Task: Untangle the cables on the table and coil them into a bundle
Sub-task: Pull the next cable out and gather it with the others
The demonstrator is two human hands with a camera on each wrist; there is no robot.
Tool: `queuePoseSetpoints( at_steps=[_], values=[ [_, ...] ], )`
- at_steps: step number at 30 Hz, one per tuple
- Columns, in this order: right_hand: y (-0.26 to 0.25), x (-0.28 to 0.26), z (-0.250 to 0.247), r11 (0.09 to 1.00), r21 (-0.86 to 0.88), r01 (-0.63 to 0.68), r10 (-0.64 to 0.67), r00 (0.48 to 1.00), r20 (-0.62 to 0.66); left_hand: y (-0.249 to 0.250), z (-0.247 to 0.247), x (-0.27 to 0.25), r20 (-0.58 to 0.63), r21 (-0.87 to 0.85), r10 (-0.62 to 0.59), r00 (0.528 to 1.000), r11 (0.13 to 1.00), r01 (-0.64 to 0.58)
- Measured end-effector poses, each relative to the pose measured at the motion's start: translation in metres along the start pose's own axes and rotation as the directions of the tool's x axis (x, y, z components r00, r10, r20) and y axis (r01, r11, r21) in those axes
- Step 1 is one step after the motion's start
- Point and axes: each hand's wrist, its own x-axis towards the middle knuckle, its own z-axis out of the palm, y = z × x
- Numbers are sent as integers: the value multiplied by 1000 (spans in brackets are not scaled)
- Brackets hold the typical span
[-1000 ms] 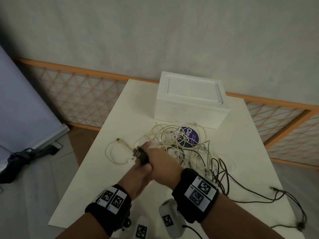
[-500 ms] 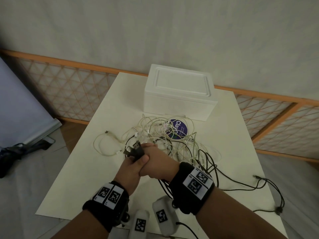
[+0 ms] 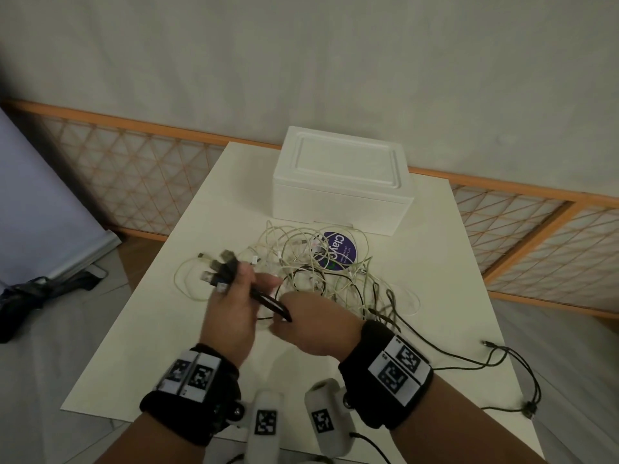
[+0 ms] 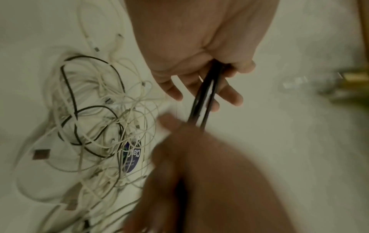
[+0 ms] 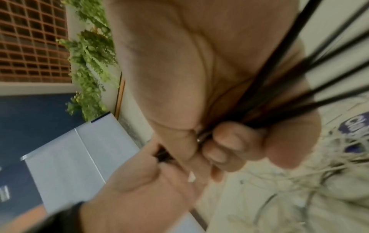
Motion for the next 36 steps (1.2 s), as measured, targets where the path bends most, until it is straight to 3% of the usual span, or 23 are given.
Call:
queuePoseSetpoints(
  at_steps=[2, 4, 8, 12, 15, 18, 23, 25, 28, 33, 34, 36],
  values=[
    [10, -9, 2, 987, -149, -67, 71, 997, 24, 3, -6, 7, -20, -164, -35, 999, 986, 32],
    [15, -14, 6, 971, -228, -76, 79, 997, 1, -6, -7, 6, 56, -296, -130, 990, 945, 141],
    [18, -14, 17, 950, -309, 52, -47, 999, 22, -26, 7, -11, 103, -110, -314, 944, 940, 324],
    [55, -39, 3, 903, -428, -27, 47, 998, 35, 2, -12, 8, -15, -319, -333, 943, 895, 311],
    [108, -71, -27, 908, -381, -177, 148, 984, -104, 29, -55, 27, -167, -377, -338, 926, 890, 256],
    [138, -100, -56, 914, -234, -330, 267, 927, -264, 35, -82, 28, -297, -330, -367, 882, 906, 266],
    [143, -109, -59, 944, -113, -311, 265, 914, -307, 9, -93, 24, -285, -363, -430, 856, 875, 319],
    [151, -107, -48, 931, -169, -324, 275, 925, -262, 4, -97, 25, -287, -383, -455, 843, 861, 334],
    [169, -106, -26, 866, -334, -372, 362, 927, -96, -1, -104, 29, -292, -367, -465, 836, 862, 351],
    [173, -102, -2, 807, -364, -464, 563, 790, 241, -19, -110, 20, -374, -225, -506, 777, 862, 454],
    [172, -98, -2, 827, -315, -466, 546, 800, 248, -23, -109, 18, -394, -209, -514, 762, 857, 471],
    [157, -82, -5, 916, -92, -390, 397, 915, 69, -26, -105, 18, -438, -193, -513, 739, 856, 479]
  ],
)
